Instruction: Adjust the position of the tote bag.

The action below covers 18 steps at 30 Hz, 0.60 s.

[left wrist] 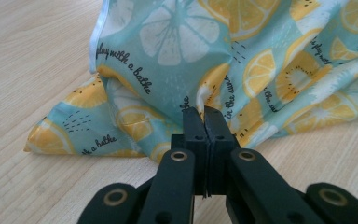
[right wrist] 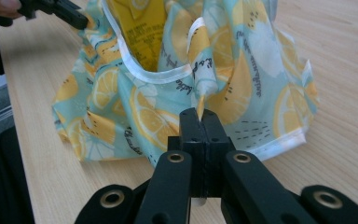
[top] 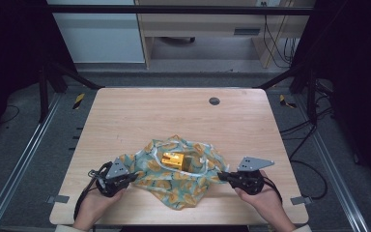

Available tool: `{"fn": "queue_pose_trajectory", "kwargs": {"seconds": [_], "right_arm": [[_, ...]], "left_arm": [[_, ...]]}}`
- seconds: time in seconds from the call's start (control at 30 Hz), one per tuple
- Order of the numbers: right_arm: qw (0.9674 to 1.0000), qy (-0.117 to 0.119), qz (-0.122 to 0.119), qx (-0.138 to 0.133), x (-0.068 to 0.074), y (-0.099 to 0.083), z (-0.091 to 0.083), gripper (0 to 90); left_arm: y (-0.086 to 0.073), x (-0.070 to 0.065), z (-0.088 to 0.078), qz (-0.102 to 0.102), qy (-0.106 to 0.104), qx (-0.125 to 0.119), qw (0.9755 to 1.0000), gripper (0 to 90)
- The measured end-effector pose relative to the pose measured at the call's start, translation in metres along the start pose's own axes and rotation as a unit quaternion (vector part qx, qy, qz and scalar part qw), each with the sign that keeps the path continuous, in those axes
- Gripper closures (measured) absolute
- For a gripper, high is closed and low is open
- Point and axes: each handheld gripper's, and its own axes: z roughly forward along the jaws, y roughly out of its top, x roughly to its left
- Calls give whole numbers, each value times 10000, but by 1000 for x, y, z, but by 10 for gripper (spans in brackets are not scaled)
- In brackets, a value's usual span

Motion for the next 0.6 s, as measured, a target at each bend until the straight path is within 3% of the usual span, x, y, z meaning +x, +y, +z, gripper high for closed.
{"fn": "queue_pose_trajectory", "kwargs": {"seconds": [0.6], "right_arm": [[9984,-115,137,529,-6,-10,21,900]], "left_arm": [[2,-1,18,64,228,322,9992,900]]}}
